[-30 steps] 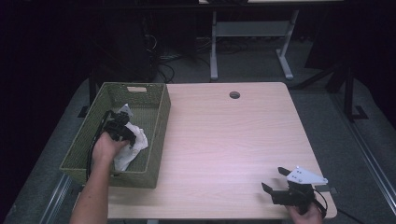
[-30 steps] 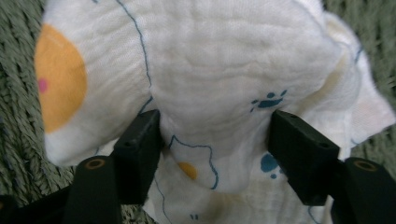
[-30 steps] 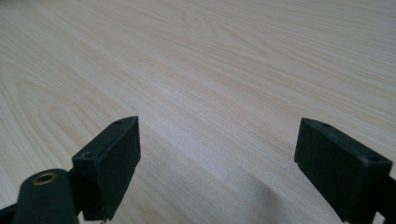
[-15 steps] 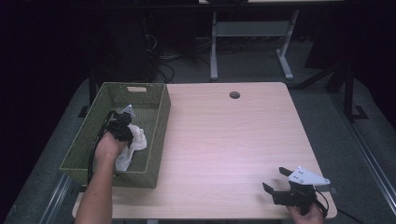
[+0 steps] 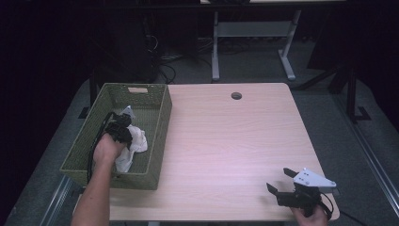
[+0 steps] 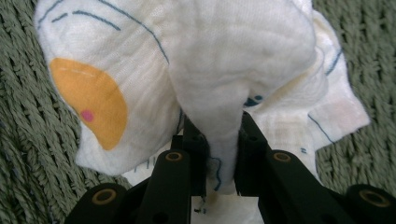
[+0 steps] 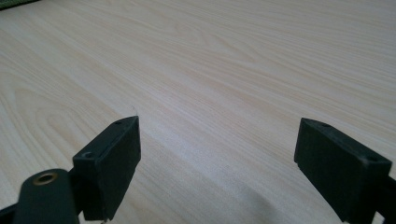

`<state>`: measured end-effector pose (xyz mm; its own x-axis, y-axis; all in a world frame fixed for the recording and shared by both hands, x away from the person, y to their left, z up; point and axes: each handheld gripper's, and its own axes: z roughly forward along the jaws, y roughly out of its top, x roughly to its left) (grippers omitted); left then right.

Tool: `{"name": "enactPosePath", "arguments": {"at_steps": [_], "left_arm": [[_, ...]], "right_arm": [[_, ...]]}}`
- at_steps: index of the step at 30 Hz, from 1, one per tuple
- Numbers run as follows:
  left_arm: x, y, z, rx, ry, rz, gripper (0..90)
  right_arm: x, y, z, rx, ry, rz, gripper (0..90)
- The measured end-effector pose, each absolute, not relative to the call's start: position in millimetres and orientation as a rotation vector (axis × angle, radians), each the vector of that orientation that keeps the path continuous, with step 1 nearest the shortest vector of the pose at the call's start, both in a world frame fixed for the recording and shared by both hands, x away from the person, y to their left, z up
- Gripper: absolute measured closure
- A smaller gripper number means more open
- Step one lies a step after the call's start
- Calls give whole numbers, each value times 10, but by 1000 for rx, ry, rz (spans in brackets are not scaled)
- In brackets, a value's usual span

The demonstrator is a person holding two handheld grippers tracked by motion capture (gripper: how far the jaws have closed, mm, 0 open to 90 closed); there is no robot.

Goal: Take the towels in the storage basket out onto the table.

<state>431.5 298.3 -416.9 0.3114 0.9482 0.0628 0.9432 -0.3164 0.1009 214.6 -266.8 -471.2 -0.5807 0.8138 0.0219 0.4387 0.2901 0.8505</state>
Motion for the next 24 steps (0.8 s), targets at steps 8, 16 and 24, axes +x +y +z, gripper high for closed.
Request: {"name": "enactPosePath", "arguments": {"at_steps": [8,16,24], "left_arm": [[4185,3005,-3854,2385,1635,169,780],[4046,3034,-3687,2331,1543,181,779],[3922,3085,-3512,2271,1486,192,779]], "right_arm": [[2130,-2641,-4707,1117,2145,1210,141],[2141,-2626,-4717,1125,2155,1203,142],[2145,-2644,-4719,1131,2142,1203,141]]}}
